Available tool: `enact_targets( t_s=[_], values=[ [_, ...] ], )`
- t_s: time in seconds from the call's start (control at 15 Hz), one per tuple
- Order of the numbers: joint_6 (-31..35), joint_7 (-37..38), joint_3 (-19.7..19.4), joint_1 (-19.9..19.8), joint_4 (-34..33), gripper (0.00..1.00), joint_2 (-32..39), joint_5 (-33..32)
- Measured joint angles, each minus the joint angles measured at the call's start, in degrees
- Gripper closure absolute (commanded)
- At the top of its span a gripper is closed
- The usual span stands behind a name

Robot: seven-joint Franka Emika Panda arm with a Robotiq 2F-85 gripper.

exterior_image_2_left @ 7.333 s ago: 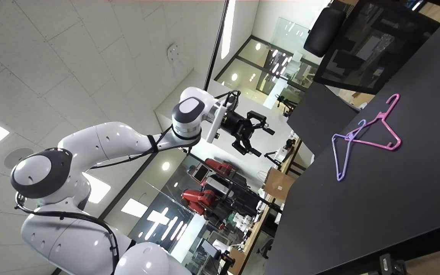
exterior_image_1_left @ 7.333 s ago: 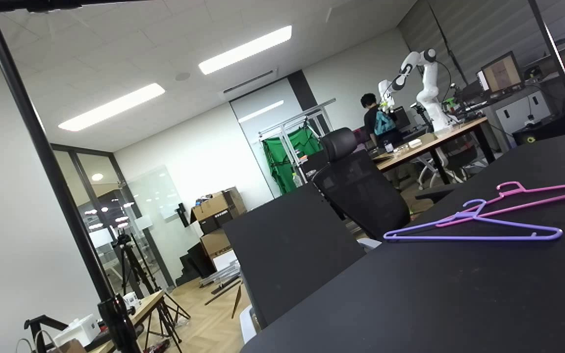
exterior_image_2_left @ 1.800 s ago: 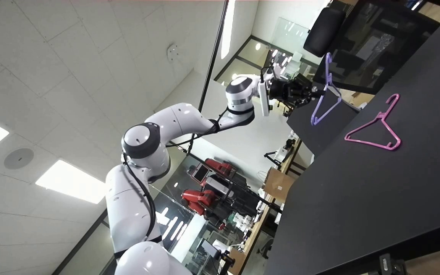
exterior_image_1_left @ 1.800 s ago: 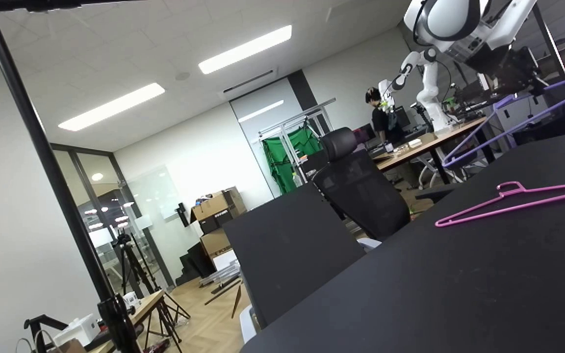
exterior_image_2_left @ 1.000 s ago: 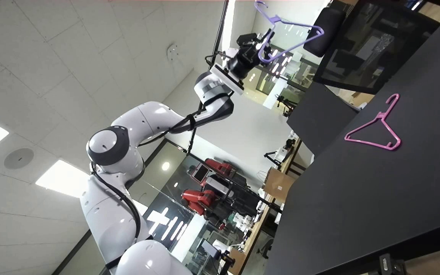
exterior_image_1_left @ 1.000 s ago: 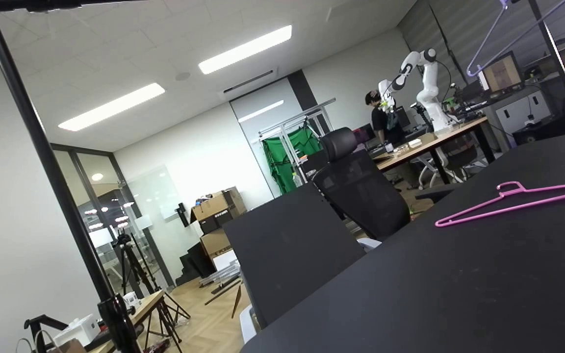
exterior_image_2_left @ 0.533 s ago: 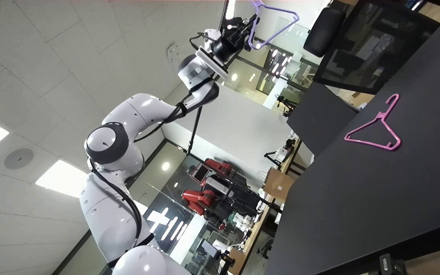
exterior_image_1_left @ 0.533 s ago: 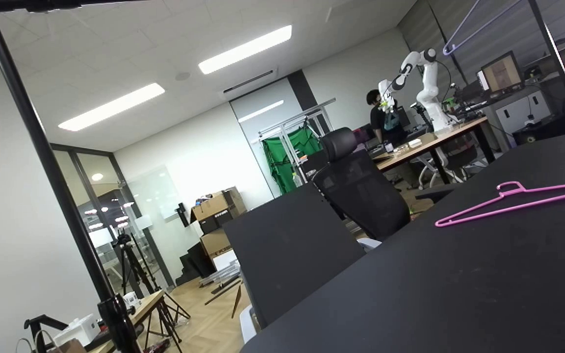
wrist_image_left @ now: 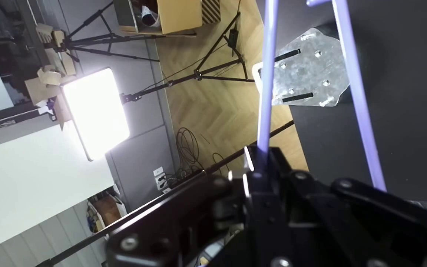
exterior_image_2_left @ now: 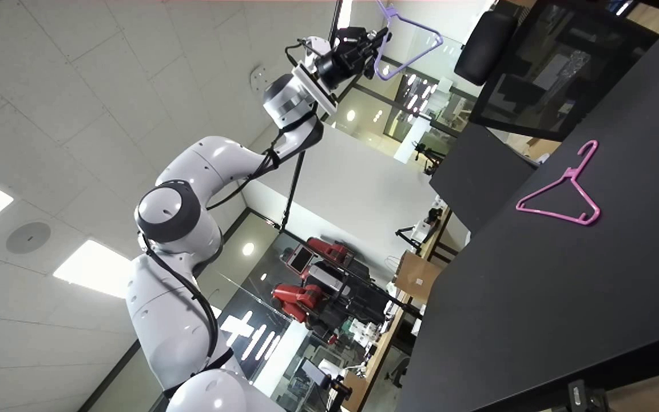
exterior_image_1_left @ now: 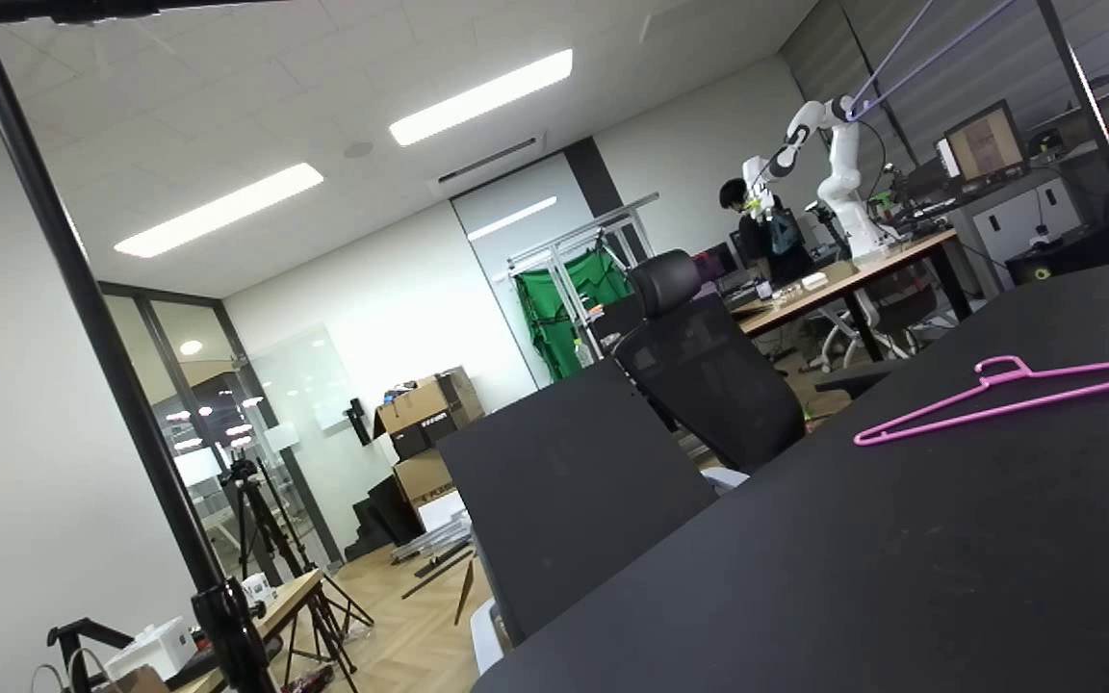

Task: Hang up the blue hang wire on the rack

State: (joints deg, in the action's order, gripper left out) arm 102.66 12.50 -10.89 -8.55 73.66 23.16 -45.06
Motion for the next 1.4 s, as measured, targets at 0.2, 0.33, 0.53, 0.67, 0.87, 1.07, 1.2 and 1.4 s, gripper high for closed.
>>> enact_targets(
  t_s=[0.2,0.33,0.53,0.67,0.87,1.07,1.2,1.4],
  values=[
    [-0.01,-0.06,0.00,-0.01,-0.15,0.98,0.08,0.00],
    [0.00,-0.09,-0.03,0.02,-0.13,0.98,0.10,0.00],
    [2.77,1.11,-0.28,0.38,-0.37,0.98,0.48,-2.29],
    [5.50,2.30,-0.32,0.63,-1.68,0.98,1.02,-4.01],
    [9.10,5.62,-0.85,1.59,-5.51,0.98,3.11,-9.03],
    [11.42,9.47,-1.58,2.75,-10.25,0.98,6.42,-14.74],
    [11.99,11.67,-2.02,3.36,-13.74,0.98,8.89,-17.58],
    [12.05,14.06,-2.64,4.02,-19.36,0.98,12.55,-20.47]
  ],
)
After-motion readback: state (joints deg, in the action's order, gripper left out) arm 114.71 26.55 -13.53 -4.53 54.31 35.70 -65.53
